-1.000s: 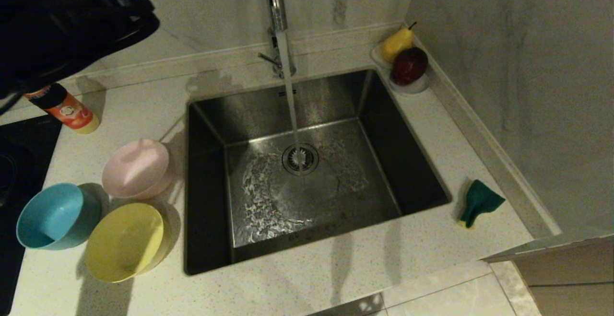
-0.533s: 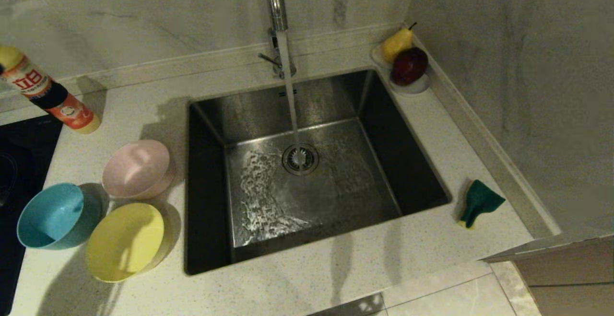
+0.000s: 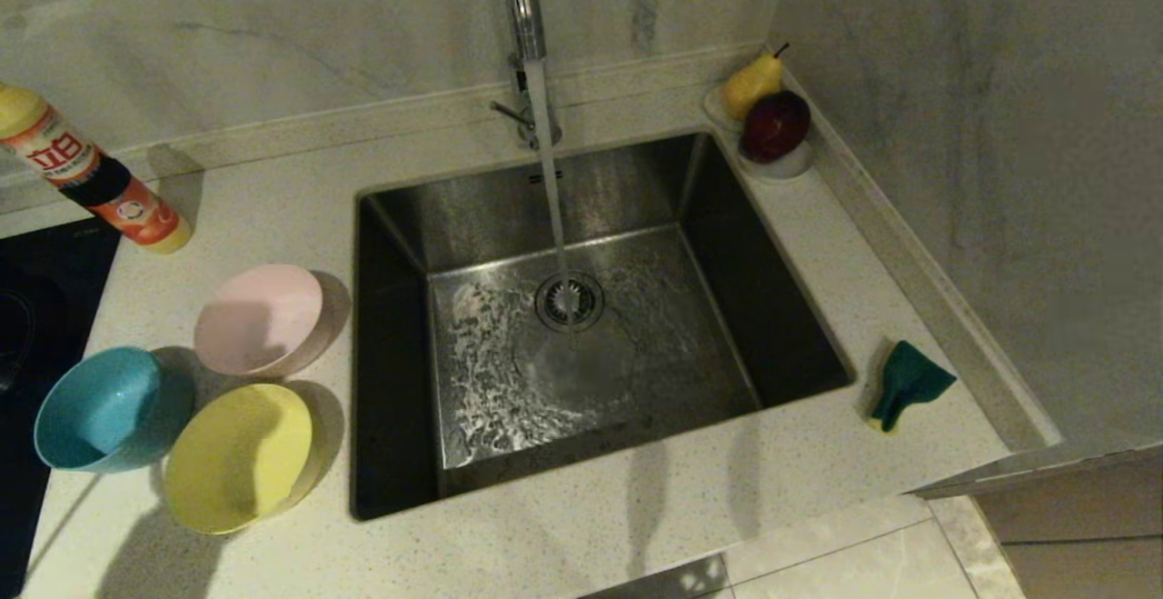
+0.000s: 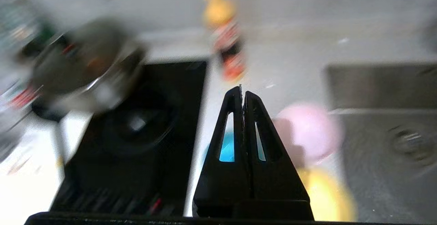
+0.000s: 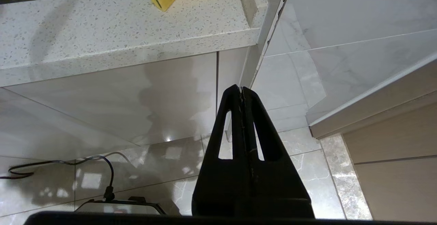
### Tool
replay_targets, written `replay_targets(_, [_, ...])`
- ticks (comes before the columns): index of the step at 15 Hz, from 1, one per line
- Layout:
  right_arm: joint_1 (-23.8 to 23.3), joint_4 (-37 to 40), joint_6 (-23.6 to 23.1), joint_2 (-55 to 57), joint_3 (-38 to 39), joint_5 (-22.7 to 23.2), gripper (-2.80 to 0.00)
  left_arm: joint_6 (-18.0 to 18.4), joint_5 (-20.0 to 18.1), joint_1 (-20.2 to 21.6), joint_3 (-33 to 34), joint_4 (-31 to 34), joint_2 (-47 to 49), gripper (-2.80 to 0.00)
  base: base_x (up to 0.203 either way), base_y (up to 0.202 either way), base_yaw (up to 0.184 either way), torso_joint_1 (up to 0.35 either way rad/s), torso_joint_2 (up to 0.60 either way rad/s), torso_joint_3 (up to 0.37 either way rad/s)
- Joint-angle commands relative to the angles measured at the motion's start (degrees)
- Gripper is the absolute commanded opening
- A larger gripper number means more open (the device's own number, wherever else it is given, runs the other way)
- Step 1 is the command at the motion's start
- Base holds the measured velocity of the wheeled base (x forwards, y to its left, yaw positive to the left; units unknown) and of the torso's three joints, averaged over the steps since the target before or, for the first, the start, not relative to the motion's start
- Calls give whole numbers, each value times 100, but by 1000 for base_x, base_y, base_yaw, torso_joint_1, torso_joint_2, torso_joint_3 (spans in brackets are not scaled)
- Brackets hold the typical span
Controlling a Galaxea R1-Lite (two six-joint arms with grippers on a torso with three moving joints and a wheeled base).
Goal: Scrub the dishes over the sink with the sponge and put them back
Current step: Turn on the faucet
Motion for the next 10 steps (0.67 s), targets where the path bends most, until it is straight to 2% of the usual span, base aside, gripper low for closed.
replay_targets(1, [-2, 0, -1, -2, 3, -3, -280, -40, 82, 487, 622, 131, -872, -280, 0, 0, 0, 0, 0, 0])
replay_targets(2, [-2, 0, -1, -2, 0, 0, -280, -52, 66, 733, 841, 178, -1062, -280, 0, 0, 0, 0, 0, 0])
replay_targets(5, [-2, 0, -1, -2, 0, -1, -280, -158, 32, 839, 1499, 282, -1615, -280, 0, 0, 0, 0, 0, 0])
replay_targets(7, [0, 0, -1, -2, 0, 0, -280, -901, 64, 855, 2143, 376, -1774, -280, 0, 0, 0, 0, 0, 0])
replay_targets(8, [-2, 0, -1, -2, 0, 0, -280, -1070, 64, 887, 2445, 438, -1900, -280, 0, 0, 0, 0, 0, 0])
replay_targets(10, [-2, 0, -1, 3, 0, -1, -280, -1173, -19, 1069, 3008, 704, -2439, -280, 0, 0, 0, 0, 0, 0])
